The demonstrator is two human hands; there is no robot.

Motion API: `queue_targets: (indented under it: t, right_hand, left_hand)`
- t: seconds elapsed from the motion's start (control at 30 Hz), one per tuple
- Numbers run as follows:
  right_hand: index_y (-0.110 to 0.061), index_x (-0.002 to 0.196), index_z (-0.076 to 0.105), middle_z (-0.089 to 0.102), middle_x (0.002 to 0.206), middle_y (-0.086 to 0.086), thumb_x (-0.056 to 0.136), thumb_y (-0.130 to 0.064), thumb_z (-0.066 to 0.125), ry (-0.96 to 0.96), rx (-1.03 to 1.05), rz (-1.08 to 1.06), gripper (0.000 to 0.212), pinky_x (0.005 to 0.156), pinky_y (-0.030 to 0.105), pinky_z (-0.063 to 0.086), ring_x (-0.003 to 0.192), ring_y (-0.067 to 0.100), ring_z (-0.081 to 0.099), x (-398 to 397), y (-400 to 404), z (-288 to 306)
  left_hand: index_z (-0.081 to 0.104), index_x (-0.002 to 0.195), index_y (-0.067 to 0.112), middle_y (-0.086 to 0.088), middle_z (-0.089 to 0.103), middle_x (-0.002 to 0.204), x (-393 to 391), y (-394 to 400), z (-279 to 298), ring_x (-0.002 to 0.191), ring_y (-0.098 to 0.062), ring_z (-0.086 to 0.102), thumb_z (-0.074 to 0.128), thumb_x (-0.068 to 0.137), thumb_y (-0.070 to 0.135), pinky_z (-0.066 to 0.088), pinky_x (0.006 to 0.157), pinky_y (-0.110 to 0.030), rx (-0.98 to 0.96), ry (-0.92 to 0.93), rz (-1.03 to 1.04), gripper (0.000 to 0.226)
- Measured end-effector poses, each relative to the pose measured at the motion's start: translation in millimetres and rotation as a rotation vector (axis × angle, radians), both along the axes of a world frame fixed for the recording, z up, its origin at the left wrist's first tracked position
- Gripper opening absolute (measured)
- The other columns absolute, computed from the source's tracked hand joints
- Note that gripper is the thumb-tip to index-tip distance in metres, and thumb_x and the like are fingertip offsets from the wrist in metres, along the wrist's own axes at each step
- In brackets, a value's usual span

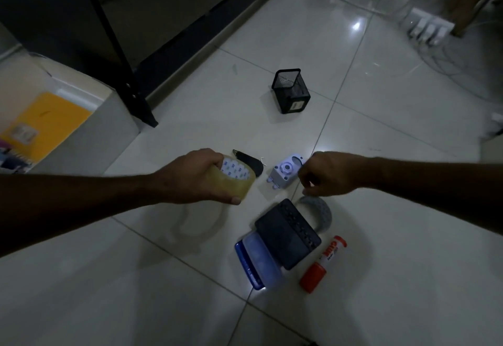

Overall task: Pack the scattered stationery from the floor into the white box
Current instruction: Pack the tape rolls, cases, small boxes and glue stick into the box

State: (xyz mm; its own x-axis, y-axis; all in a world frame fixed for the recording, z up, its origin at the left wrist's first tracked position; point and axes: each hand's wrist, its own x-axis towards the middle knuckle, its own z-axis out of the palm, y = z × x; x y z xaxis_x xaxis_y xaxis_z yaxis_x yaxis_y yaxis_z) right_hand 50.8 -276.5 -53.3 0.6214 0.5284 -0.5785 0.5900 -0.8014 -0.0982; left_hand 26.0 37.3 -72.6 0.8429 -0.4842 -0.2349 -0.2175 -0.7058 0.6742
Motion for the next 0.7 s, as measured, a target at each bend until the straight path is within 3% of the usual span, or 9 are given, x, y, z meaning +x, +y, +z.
queue_targets:
  t: [0.1, 0.17, 0.3, 0.5, 0.7]
  right_hand:
    - [-0.019, 0.120, 0.057, 0.061, 0.102, -0.002, 0.094, -0.039, 0.058, 0.034, -0.086, -0.086, 0.034, 0.076, 0.023, 0.044, 0.086, 0.009, 0.052, -21, -15, -17]
    - [-0.015, 0.118, 0.060, 0.065, 0.112, 0.005, 0.096, -0.030, 0.055, 0.025, -0.064, -0.124, 0.027, 0.078, 0.024, 0.047, 0.090, 0.012, 0.056, -31, -18, -29]
    - [-0.013, 0.102, 0.064, 0.066, 0.102, 0.006, 0.092, -0.022, 0.055, -0.088, -0.037, -0.135, 0.016, 0.070, 0.025, 0.044, 0.084, 0.017, 0.059, -30, -20, -30]
    - [-0.015, 0.097, 0.063, 0.058, 0.094, 0.003, 0.089, -0.027, 0.057, -0.343, 0.070, 0.034, 0.016, 0.061, 0.028, 0.042, 0.073, 0.017, 0.057, -3, -10, 15]
    - [-0.015, 0.092, 0.061, 0.057, 0.085, 0.000, 0.086, -0.028, 0.062, -0.461, 0.388, -0.002, 0.015, 0.057, 0.028, 0.044, 0.065, 0.016, 0.055, 20, 39, 46]
  left_hand:
    - [0.045, 0.076, 0.048, 0.015, 0.054, 0.102, 0, -3, -2, 0.093, -0.003, 0.057, 0.074, 0.041, 0.079, 0.048, 0.074, -0.020, 0.015, -0.010, -0.026, 0.055]
    - [0.043, 0.077, 0.046, 0.015, 0.053, 0.100, -1, -6, -4, 0.091, -0.003, 0.056, 0.074, 0.043, 0.078, 0.046, 0.069, -0.017, 0.031, -0.011, -0.052, 0.056]
    - [0.040, 0.079, 0.047, 0.017, 0.048, 0.098, -1, -8, -8, 0.091, -0.003, 0.055, 0.071, 0.055, 0.076, 0.041, 0.065, -0.014, 0.043, -0.018, -0.121, 0.049]
    - [0.034, 0.087, 0.043, 0.016, 0.040, 0.103, 8, 3, -1, 0.089, -0.004, 0.053, 0.051, 0.062, 0.088, 0.050, 0.069, -0.021, 0.100, -0.080, -0.223, 0.054]
    - [0.037, 0.095, 0.032, 0.011, 0.038, 0.102, 10, 41, 27, 0.084, -0.007, 0.051, 0.054, 0.083, 0.067, 0.049, 0.071, -0.030, 0.050, -0.288, -0.206, 0.041]
